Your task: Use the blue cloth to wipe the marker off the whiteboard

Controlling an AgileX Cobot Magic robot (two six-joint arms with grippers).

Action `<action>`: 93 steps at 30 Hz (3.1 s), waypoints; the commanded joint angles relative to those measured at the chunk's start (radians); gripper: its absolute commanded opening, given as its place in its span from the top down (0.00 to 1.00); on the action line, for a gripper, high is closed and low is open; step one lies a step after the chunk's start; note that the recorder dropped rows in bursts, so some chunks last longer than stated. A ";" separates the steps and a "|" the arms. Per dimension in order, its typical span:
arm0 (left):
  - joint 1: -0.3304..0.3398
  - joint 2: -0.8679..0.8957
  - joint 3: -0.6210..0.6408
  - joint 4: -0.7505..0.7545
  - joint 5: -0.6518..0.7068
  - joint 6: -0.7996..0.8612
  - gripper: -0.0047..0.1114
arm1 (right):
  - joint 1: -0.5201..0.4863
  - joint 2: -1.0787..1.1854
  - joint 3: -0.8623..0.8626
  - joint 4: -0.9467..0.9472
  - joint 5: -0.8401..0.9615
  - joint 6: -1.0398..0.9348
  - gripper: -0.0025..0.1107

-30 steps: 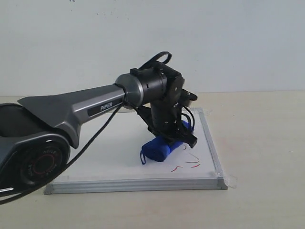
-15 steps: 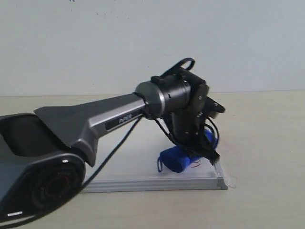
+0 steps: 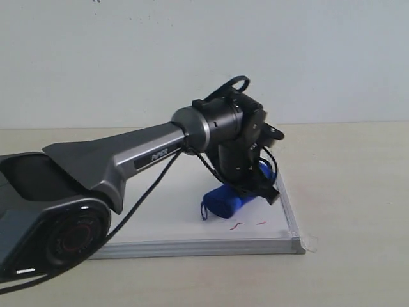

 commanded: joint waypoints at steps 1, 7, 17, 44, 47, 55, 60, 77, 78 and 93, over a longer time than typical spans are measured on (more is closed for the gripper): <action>0.100 0.033 0.004 0.085 0.027 -0.075 0.93 | -0.002 -0.005 -0.001 0.001 -0.006 -0.004 0.97; 0.141 0.033 -0.003 0.083 0.111 -0.069 0.93 | -0.002 -0.005 -0.001 0.001 -0.006 -0.004 0.97; -0.021 0.033 -0.003 -0.063 0.100 0.108 0.93 | -0.002 -0.005 -0.001 0.001 -0.006 -0.004 0.97; -0.056 -0.194 0.389 0.097 0.045 -0.109 0.93 | -0.002 -0.005 -0.001 0.001 -0.008 -0.004 0.97; -0.035 -0.251 0.483 0.095 -0.009 -0.141 0.93 | -0.002 -0.005 -0.001 0.001 -0.008 -0.004 0.97; 0.025 -0.328 0.595 0.147 -0.033 -0.278 0.93 | -0.002 -0.005 -0.001 0.001 -0.008 -0.004 0.97; -0.017 -0.314 0.596 0.071 -0.156 -0.290 0.93 | -0.002 -0.005 -0.001 0.001 -0.008 -0.004 0.97; -0.124 -0.293 0.592 -0.185 -0.318 -0.116 0.93 | -0.002 -0.005 -0.001 0.001 -0.008 -0.004 0.97; -0.111 -0.293 0.592 -0.164 -0.296 -0.120 0.93 | -0.002 -0.005 -0.001 0.001 -0.008 -0.004 0.97; 0.031 -0.293 0.592 0.076 -0.117 -0.294 0.93 | -0.002 -0.005 -0.001 0.001 -0.008 -0.004 0.97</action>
